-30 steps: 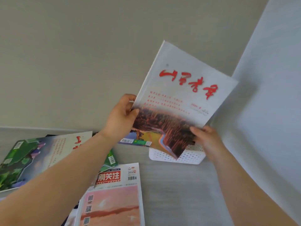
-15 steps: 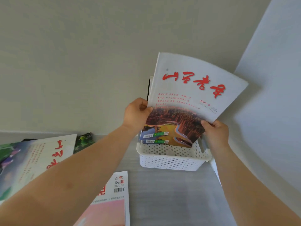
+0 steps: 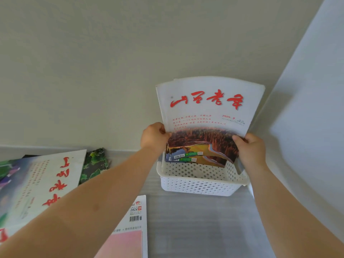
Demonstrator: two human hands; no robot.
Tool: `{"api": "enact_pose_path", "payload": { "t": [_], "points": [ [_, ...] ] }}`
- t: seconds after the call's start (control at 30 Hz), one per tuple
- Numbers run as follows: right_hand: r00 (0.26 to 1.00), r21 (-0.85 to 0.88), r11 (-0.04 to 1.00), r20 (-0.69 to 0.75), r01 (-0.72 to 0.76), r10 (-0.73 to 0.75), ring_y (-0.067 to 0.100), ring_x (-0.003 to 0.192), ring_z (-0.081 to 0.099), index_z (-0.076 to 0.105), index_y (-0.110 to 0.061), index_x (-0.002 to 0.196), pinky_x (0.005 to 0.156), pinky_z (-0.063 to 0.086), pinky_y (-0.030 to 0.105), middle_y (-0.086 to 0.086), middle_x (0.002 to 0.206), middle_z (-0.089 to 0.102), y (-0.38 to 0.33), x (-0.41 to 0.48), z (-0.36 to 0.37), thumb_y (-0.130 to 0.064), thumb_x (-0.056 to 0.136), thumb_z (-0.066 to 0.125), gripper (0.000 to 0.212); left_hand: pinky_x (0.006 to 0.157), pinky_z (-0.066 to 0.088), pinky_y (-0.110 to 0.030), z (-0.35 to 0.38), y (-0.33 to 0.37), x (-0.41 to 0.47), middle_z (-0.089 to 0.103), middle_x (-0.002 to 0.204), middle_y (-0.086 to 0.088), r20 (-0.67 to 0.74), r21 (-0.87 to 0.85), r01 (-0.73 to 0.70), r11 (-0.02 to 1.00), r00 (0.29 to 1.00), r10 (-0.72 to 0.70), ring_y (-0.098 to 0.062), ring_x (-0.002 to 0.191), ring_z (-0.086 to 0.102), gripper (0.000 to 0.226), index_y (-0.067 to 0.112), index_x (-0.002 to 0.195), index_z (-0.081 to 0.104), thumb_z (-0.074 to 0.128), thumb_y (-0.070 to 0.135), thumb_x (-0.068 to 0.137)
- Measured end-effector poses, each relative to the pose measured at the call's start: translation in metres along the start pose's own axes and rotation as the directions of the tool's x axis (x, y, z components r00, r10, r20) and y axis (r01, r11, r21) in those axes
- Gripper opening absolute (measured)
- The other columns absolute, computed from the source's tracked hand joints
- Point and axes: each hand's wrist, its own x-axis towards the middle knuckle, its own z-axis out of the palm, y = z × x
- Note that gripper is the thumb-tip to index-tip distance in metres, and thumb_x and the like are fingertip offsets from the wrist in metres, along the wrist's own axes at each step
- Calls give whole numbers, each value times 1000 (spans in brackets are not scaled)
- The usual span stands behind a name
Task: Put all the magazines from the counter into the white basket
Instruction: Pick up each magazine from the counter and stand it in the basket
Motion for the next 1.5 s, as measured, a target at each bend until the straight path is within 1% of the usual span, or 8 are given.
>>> {"api": "enact_pose_path", "payload": {
  "t": [0.2,0.33,0.47,0.6,0.7,0.83,1.17,1.5],
  "points": [
    [999,-9,999,22,-45,45,18,78,54,65,-4,98,61,41,22,3,85,60,6,-1,11,-11,85,55,18,62,40,-26,0,-6,6,59,79,-6,-44,6,-1,1000,999,2,-23,73,52,8,6,85,62,59,13,81],
    [992,-46,991,31,-123,124,29,88,59,64,-3,98,80,48,38,12,91,64,22,-4,13,-11,85,55,18,66,41,-28,7,-9,7,67,90,-14,8,61,5,998,1000,-6,-24,74,52,13,5,90,62,59,14,81],
    [998,-200,978,16,-64,68,35,96,57,58,1,101,73,39,30,21,104,62,29,3,15,-8,83,55,20,72,48,-33,16,-5,10,65,104,-14,-10,64,-34,997,999,35,-27,84,58,19,5,100,57,56,9,82],
    [994,-131,988,-81,-83,73,31,118,46,40,-6,127,98,40,37,17,132,45,24,8,21,-6,81,58,49,80,48,-36,20,-4,16,49,126,-9,-103,-1,-34,999,994,34,-26,98,57,45,12,122,41,59,7,81],
    [997,-110,992,-53,-68,62,29,117,48,36,-9,130,91,36,28,15,133,46,24,8,26,-4,81,58,54,79,46,-34,22,-5,19,56,120,-12,-63,36,-10,999,998,12,-29,100,57,40,11,123,43,54,11,85],
    [996,-171,984,64,-43,55,32,122,44,35,-10,129,102,39,49,16,131,47,25,5,30,0,79,57,55,73,43,-31,20,-7,20,63,113,-14,-26,124,-4,992,1000,7,-31,98,59,32,10,119,48,49,16,88],
    [999,-238,971,35,22,-14,37,126,39,33,-10,133,105,34,53,19,138,40,2,-31,15,-2,81,53,56,80,41,-26,-10,-20,-15,59,121,-6,-4,70,-35,997,999,35,-21,105,57,32,14,119,52,51,22,88],
    [982,-170,972,130,159,-138,33,124,39,42,-1,126,105,29,39,21,133,44,-51,-151,64,3,79,55,49,81,41,-22,-140,-119,-116,68,108,-5,-13,73,90,993,996,-89,-12,86,57,22,13,105,64,54,13,86]
  ]
}}
